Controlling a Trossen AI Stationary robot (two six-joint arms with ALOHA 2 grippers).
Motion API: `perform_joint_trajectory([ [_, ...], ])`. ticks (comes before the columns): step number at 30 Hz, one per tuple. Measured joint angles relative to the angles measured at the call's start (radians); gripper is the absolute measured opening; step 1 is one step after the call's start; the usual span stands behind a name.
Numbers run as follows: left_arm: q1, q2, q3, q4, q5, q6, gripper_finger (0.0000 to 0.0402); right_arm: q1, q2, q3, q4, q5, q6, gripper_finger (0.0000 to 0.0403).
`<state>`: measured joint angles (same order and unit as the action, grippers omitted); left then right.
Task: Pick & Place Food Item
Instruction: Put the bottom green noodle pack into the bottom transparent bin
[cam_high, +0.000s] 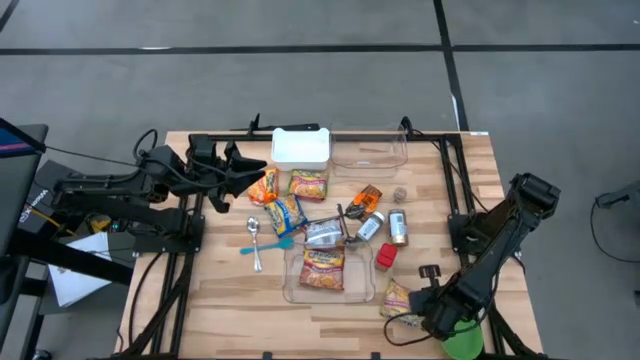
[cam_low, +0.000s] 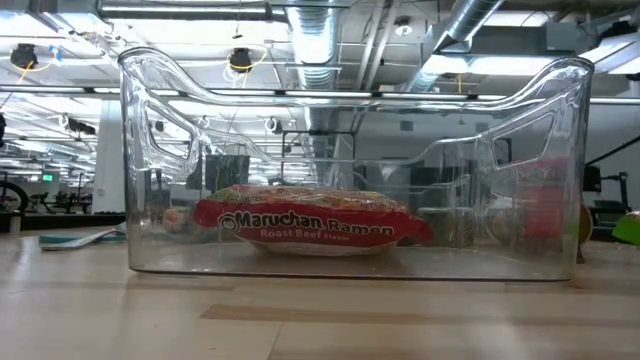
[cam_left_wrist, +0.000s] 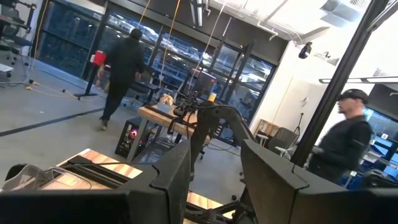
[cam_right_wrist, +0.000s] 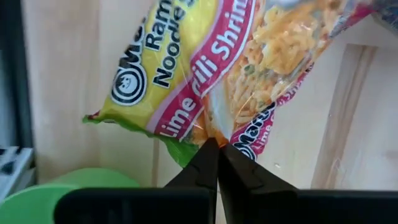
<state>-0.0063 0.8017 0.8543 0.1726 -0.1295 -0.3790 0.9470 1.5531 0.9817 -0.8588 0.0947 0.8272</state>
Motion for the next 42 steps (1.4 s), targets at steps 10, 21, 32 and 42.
perform_joint_trajectory([
  [10,0.0,0.0,0.0,0.0,0.0,0.0,0.0136,-0.011,-0.217,0.001,-0.066,-0.003,0.003,0.0],
  [21,0.0,0.0,0.0,0.0,0.0,0.0,0.0136,-0.089,-0.394,0.001,-0.122,-0.013,0.003,0.0],
  [32,0.0,0.0,0.0,0.0,0.0,0.0,0.0136,-0.103,-0.496,0.057,-0.129,-0.015,0.029,0.0],
  [42,0.0,0.0,0.0,0.0,0.0,0.0,0.0136,-0.222,-0.433,0.203,-0.142,0.011,-0.151,0.0],
])
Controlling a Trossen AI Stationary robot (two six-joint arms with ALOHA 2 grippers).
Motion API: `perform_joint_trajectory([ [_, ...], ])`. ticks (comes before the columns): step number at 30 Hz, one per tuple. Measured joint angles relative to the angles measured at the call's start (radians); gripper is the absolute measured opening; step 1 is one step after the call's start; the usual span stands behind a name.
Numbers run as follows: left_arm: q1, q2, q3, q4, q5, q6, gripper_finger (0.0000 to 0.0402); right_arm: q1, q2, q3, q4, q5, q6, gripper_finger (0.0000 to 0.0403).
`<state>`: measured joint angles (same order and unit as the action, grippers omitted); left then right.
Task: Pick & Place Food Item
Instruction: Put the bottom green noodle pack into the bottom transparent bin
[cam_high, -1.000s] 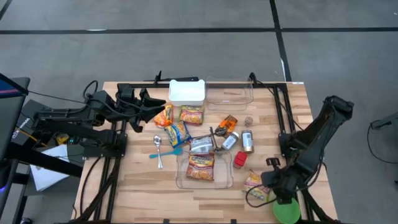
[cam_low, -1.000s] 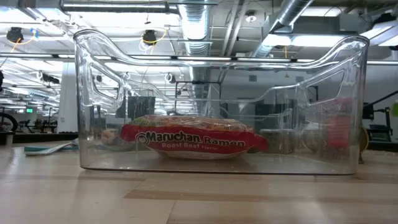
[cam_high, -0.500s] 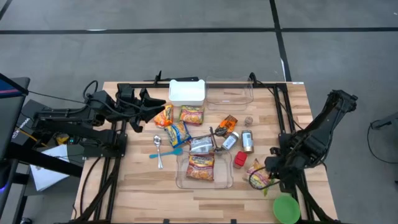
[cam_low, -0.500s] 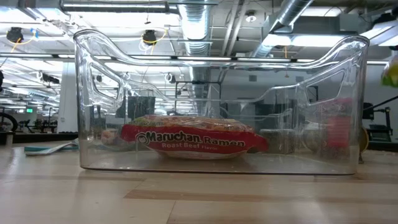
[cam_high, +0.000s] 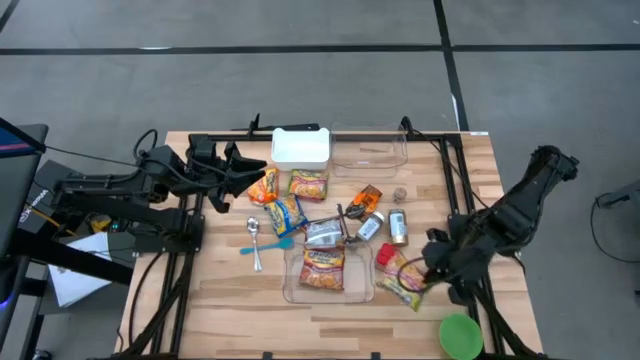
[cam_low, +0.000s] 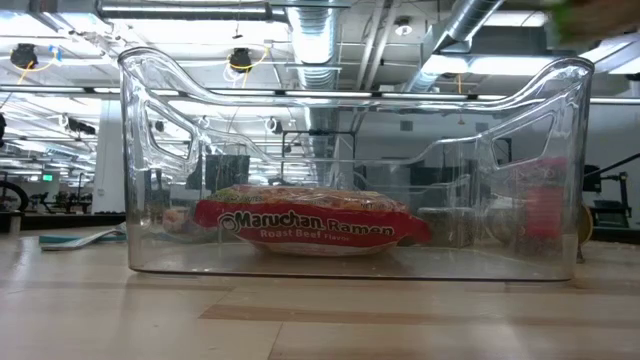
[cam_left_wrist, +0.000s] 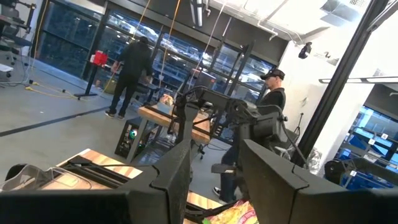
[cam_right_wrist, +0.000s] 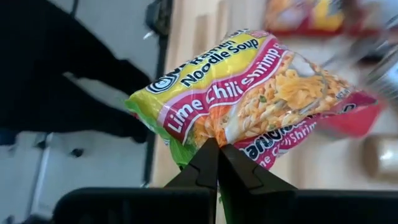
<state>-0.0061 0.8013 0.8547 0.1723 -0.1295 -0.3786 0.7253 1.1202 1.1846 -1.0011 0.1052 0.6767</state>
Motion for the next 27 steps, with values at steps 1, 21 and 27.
perform_joint_trajectory([
  [1,0.0,0.0,0.0,0.0,0.0,0.0,0.0136,-0.026,0.009,0.009,-0.004,0.001,-0.024,0.0],
  [21,-0.018,0.072,0.0,0.037,0.019,-0.007,0.0136,-0.468,0.205,0.09,0.162,0.008,-0.301,0.0],
  [27,-0.029,0.072,0.0,0.033,0.021,-0.007,0.0136,-0.407,0.274,0.09,0.246,0.027,-0.19,0.0],
])
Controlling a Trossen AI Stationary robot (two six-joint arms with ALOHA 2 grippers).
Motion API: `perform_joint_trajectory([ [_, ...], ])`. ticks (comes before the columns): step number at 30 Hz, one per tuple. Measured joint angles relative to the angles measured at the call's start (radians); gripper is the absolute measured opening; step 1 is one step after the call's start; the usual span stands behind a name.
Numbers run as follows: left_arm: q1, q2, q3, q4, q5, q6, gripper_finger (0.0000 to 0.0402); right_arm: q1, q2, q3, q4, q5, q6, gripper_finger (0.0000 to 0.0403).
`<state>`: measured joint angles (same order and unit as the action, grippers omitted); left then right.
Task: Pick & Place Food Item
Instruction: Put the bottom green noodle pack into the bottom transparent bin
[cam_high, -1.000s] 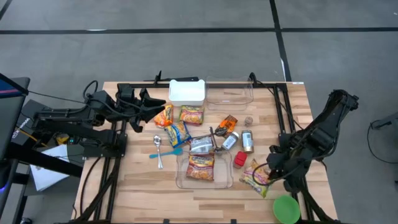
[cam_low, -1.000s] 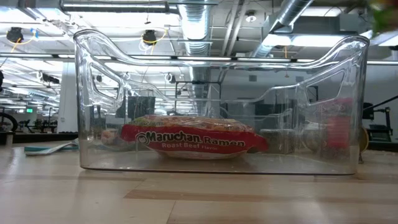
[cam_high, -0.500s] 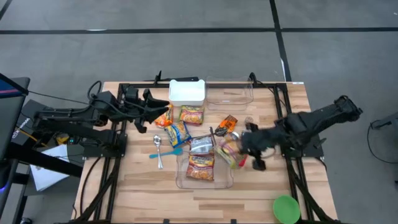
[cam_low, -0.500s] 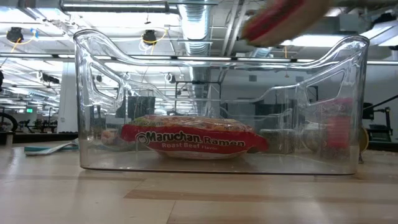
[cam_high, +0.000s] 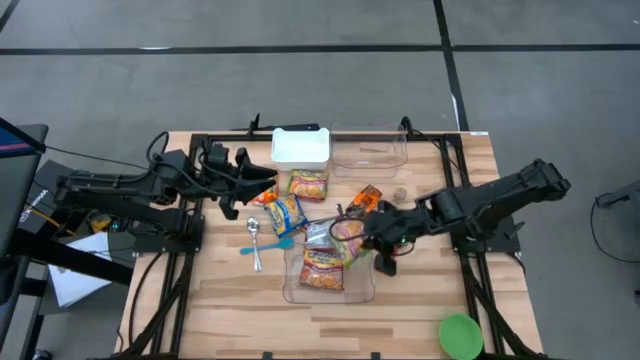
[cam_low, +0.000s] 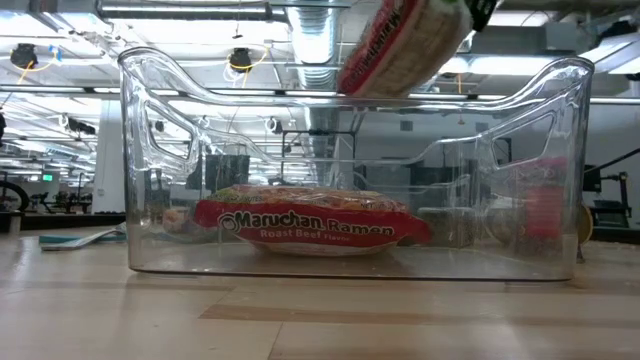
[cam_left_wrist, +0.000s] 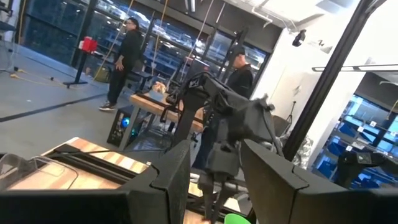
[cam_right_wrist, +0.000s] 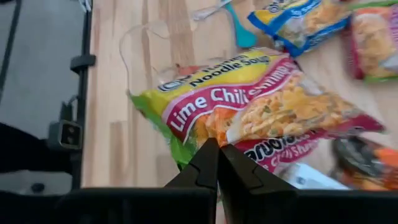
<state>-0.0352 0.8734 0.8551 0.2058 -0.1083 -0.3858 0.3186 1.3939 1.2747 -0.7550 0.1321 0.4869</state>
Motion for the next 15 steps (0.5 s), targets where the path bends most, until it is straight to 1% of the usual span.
perform_joint_trajectory([
  [4,0.0,0.0,0.0,0.0,0.0,0.0,0.0136,0.04,0.021,0.0,-0.002,0.014,0.097,0.0],
  [9,0.001,0.0,0.0,-0.004,0.009,0.0,0.0136,0.091,0.02,0.0,0.001,0.057,0.22,0.0],
  [15,0.001,0.0,0.0,-0.005,0.01,-0.012,0.0136,0.181,0.02,0.0,0.004,0.158,0.403,0.0],
])
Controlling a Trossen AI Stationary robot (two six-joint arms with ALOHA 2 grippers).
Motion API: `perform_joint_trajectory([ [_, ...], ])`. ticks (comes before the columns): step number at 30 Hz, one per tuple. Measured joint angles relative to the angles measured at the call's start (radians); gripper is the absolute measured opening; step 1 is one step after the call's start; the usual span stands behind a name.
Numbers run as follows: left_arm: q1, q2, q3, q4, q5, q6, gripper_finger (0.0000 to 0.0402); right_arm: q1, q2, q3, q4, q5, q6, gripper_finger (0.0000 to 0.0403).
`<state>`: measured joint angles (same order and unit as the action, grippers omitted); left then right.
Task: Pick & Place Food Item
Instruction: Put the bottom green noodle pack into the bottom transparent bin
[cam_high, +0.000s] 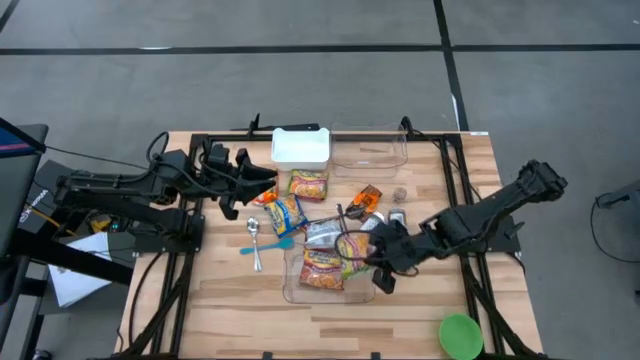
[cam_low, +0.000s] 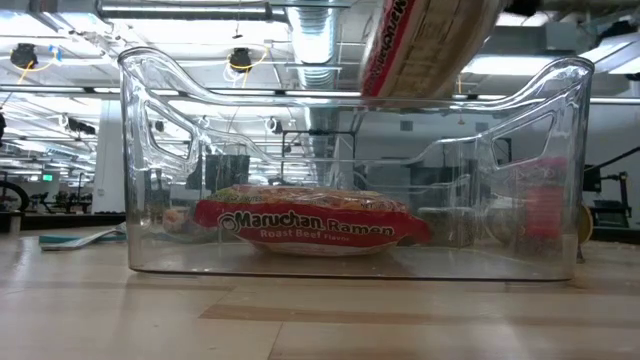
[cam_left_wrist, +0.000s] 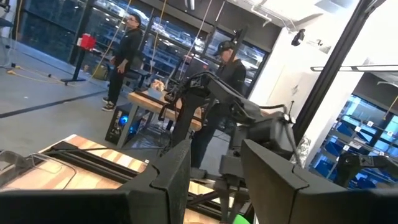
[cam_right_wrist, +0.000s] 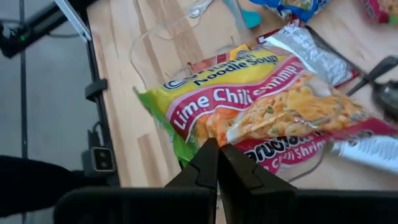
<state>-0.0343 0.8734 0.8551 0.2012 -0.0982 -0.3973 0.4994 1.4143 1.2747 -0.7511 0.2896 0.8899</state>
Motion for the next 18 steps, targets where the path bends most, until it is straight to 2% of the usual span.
perform_joint_trajectory([
  [8,0.0,0.0,0.0,0.0,0.054,0.005,0.0136,0.074,0.005,0.0,0.002,0.117,0.208,0.0],
  [18,0.0,0.0,0.0,-0.01,0.054,0.008,0.0136,0.076,0.12,-0.001,0.042,0.081,0.178,0.0],
])
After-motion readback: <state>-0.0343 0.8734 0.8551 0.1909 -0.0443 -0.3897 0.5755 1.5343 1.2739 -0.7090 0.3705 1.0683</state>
